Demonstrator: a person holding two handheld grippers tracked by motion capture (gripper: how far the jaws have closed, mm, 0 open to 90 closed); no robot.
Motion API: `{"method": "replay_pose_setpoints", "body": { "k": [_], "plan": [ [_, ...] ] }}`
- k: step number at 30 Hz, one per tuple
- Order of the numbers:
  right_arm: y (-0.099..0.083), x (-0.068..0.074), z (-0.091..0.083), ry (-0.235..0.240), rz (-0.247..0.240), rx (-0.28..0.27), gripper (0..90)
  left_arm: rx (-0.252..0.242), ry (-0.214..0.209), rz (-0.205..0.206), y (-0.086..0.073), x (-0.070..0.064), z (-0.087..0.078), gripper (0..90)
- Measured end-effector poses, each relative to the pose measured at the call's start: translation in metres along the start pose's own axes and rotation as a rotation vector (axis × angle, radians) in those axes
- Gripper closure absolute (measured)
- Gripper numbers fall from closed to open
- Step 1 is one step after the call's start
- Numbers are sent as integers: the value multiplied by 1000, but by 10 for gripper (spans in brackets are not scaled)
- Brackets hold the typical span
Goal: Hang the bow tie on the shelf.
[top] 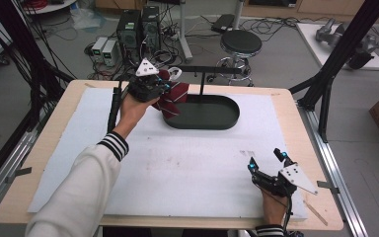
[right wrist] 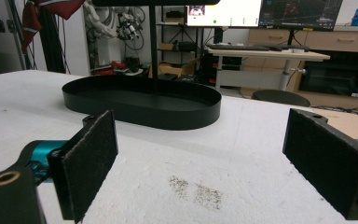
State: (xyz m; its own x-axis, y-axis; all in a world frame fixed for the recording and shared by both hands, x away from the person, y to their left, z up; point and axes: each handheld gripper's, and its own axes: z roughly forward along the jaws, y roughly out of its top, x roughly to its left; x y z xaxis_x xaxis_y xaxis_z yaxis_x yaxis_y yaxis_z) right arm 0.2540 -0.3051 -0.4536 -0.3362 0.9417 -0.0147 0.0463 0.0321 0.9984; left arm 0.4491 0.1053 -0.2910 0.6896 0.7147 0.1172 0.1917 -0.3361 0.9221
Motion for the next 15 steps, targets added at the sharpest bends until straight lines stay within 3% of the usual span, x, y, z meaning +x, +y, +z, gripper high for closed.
{"method": "replay_pose_setpoints", "body": {
  "k": [15],
  "plan": [
    [0, -1, 0, 1, 5, 1, 92, 13, 37, -18, -4, 7, 23, 852]
  ]
}}
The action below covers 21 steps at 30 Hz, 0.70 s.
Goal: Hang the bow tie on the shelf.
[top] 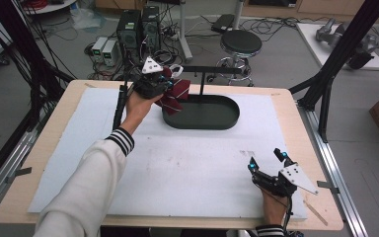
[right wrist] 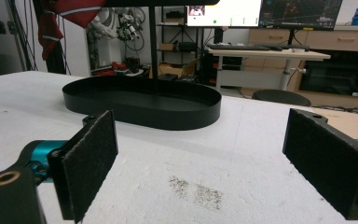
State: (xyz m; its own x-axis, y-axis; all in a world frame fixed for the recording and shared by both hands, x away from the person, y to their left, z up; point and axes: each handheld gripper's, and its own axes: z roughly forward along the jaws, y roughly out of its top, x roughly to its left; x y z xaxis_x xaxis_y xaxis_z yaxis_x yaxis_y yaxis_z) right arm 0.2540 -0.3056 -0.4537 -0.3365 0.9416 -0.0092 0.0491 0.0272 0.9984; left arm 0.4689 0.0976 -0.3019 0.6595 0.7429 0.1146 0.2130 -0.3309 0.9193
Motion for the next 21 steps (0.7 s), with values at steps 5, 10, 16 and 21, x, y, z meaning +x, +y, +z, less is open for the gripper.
{"method": "replay_pose_setpoints", "body": {
  "k": [5, 10, 16, 21],
  "plan": [
    [0, 0, 0, 0, 2, 0, 92, 13, 6, 9, -1, 0, 7, 852],
    [0, 0, 0, -1, 8, 0, 92, 24, 19, 8, -2, -1, 13, 852],
    [0, -1, 0, 0, 5, -3, 92, 42, 24, 17, -4, -3, 17, 852],
    [0, -1, 0, 0, 6, -3, 92, 51, 24, 14, -5, -4, 20, 852]
  ]
}}
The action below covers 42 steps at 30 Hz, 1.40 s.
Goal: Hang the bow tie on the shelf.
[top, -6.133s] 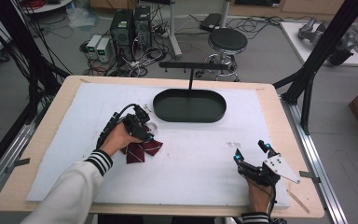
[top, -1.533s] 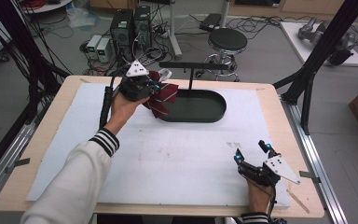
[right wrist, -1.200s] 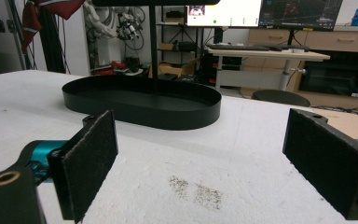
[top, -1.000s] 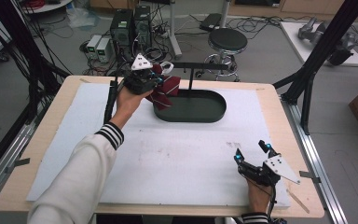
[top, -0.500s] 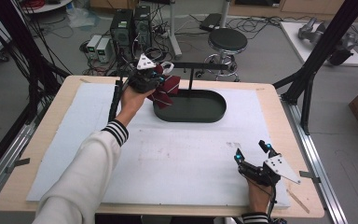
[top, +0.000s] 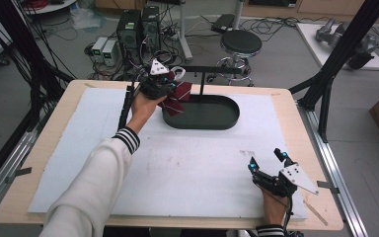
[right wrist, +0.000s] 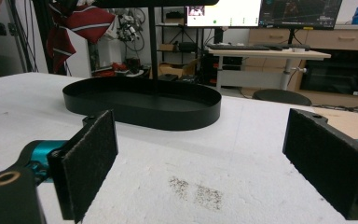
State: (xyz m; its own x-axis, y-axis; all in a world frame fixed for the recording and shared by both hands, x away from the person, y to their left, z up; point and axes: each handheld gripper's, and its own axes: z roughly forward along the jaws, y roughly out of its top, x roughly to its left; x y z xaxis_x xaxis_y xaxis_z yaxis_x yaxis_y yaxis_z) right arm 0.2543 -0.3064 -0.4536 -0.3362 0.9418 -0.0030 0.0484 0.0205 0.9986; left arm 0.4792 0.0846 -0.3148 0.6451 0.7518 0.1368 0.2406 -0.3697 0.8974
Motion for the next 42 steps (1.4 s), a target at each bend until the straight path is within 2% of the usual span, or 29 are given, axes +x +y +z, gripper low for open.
{"method": "replay_pose_setpoints", "body": {
  "k": [4, 11, 18, 32, 36, 39, 42],
  "plan": [
    [0, 0, 0, 3, 2, -2, 92, -6, -7, -19, -3, 0, 1, 852],
    [0, 0, 0, 2, 3, -3, 92, 16, -11, -2, -8, -4, 5, 852],
    [0, 0, -1, 1, 10, -7, 92, 22, 9, -16, -11, -2, 13, 852],
    [0, 0, -1, 1, 9, -8, 92, 29, -3, -18, -14, 2, 18, 837],
    [-1, 0, -2, 1, 12, -20, 92, 17, -13, -44, -14, 4, 20, 826],
    [-1, -1, -1, 3, 17, -10, 92, 19, -23, -61, -13, 3, 20, 774],
    [0, -2, -1, 3, 20, -10, 92, 22, -31, -49, -13, 2, 17, 702]
  ]
}}
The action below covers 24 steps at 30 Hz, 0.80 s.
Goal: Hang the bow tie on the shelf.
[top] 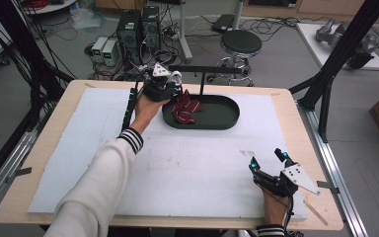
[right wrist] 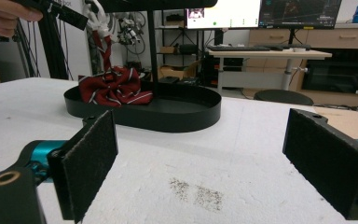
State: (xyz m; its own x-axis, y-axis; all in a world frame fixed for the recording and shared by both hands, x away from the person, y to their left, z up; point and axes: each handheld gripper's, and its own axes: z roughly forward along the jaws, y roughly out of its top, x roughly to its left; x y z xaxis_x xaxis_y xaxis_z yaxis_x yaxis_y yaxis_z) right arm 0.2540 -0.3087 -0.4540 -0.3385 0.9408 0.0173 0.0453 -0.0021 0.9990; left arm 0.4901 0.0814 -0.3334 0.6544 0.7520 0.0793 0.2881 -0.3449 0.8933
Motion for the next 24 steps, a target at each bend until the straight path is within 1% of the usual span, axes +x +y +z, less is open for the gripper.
{"method": "replay_pose_setpoints", "body": {
  "k": [2, 3, 4, 6, 7, 8, 9, 11, 12, 13, 14, 16, 17, 18, 19, 20, 21, 24],
  "plan": [
    [0, 1, 0, 0, -2, -4, 92, -18, 9, 5, 0, 0, -4, 567],
    [0, 1, 0, -1, -7, -2, 92, -21, 15, 8, 0, 1, -6, 515],
    [0, 1, 0, 0, -11, -3, 92, -22, 17, 9, 1, 1, -8, 476],
    [0, 1, 0, 2, -13, -9, 92, -40, 19, 0, 1, 4, -12, 408],
    [0, 2, -1, 1, -5, -4, 92, -47, 18, -5, 1, 6, -14, 367],
    [0, 2, -1, 1, -7, -5, 92, -54, 15, -6, 1, 7, -16, 321],
    [0, 2, -1, 0, -9, -6, 92, -76, 10, -5, -1, 7, -19, 283],
    [0, 2, -1, 1, -4, -6, 92, -111, -23, 7, -10, 7, -28, 244],
    [0, 1, -1, 1, -6, -6, 92, -127, -35, 7, -14, 7, -32, 190],
    [0, 2, -1, 0, -6, -5, 92, -147, -44, 11, -18, 7, -36, 170],
    [0, 2, -1, -1, -11, -7, 92, -168, -59, 21, -23, 8, -43, 170],
    [0, 2, -1, 1, -18, -6, 92, -233, -88, 17, -37, 8, -59, 167],
    [0, 2, -1, -1, -20, -6, 92, -256, -105, 20, -44, 9, -67, 165],
    [0, 2, -1, -1, -19, -6, 91, -279, -120, 14, -50, 9, -73, 162],
    [0, 2, -1, -1, -23, -7, 92, -300, -136, 12, -61, 10, -83, 161],
    [0, 3, -1, 1, -16, -6, 91, -305, -139, 5, -67, 10, -88, 151],
    [0, 2, -1, 1, -18, -7, 91, -337, -152, -9, -78, 12, -98, 137],
    [0, 3, -1, 1, -18, -7, 92, -370, -163, -12, -104, 17, -122, 136]
  ]
}}
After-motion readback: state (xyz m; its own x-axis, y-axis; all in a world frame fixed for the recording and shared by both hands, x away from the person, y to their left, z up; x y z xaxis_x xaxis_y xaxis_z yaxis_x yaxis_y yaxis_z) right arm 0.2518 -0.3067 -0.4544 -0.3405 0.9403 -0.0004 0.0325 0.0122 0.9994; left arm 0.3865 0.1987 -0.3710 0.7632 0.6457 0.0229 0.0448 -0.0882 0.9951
